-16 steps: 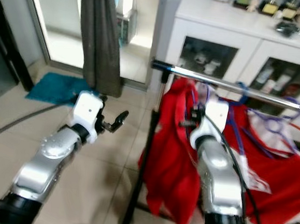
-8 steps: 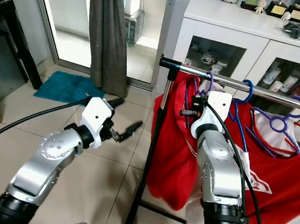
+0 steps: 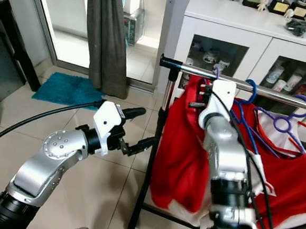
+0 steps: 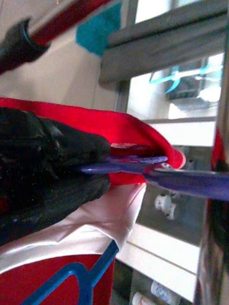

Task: Hang hanger

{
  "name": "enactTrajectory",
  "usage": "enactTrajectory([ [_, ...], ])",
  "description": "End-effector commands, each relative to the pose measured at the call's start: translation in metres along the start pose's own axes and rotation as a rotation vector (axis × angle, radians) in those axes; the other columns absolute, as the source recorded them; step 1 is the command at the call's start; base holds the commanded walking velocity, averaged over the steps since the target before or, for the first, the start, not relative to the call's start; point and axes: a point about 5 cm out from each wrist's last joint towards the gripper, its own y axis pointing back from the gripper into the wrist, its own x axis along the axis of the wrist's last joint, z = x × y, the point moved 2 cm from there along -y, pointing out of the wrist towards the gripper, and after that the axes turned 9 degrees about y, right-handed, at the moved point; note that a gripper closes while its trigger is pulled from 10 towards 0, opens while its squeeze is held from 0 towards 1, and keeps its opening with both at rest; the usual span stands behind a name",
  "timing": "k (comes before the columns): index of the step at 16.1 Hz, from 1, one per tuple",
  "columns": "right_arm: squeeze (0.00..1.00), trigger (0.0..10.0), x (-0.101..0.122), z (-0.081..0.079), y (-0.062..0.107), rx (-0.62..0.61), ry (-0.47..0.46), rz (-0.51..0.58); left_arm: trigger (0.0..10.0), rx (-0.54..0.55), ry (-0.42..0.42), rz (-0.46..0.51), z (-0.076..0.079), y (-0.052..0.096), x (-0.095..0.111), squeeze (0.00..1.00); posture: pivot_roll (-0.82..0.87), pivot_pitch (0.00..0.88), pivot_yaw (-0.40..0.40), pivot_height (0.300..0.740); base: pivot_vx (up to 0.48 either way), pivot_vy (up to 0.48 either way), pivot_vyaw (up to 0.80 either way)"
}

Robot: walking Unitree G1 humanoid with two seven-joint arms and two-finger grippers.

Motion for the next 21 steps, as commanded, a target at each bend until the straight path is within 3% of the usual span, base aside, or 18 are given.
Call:
enactTrajectory([
  [1,0.00,10.0,0.005,0.004,-0.002,-0.008,0.021,-0.010,10.0,-0.031,-0.008,0.005,0.004,-0.002,0.005,0.58,0.00,0.018,-0.057,0.740,0.000,0.000,0.00],
  [4,0.00,10.0,-0.012,-0.011,-0.001,0.077,0.052,-0.085,10.0,-0.037,0.001,0.010,0.005,-0.002,0.006,0.58,0.00,0.014,-0.063,0.740,0.000,0.000,0.00],
  [7,0.00,10.0,-0.017,-0.015,0.001,0.096,0.040,-0.095,10.0,-0.040,0.016,0.023,0.006,-0.002,0.006,0.58,0.00,0.011,-0.063,0.740,0.000,0.000,0.00],
  [8,0.24,10.0,-0.014,-0.017,0.004,0.115,0.009,-0.064,10.0,-0.018,0.043,0.051,0.005,-0.001,0.008,0.58,0.00,0.008,-0.065,0.740,0.000,0.000,0.00],
  [9,1.00,10.0,-0.009,-0.018,0.008,0.141,-0.021,-0.019,10.0,0.017,0.065,0.088,0.001,0.000,0.010,0.59,0.00,0.008,-0.065,0.740,0.000,0.000,0.00],
  [12,1.00,10.0,0.007,-0.016,0.025,0.183,-0.090,0.151,10.0,0.244,0.089,0.099,-0.021,0.008,0.000,0.58,0.01,0.007,-0.070,0.740,0.000,0.000,0.00],
  [17,1.00,10.0,0.007,-0.011,0.057,0.295,-0.111,0.254,10.0,0.376,0.090,0.081,-0.029,0.018,-0.008,0.59,0.01,0.019,-0.074,0.740,0.000,0.000,0.00],
  [21,1.00,10.0,0.013,0.010,0.080,0.299,-0.088,0.303,10.0,0.422,0.079,0.070,-0.033,0.023,-0.009,0.59,0.00,0.037,-0.066,0.740,0.000,-0.269,0.00],
])
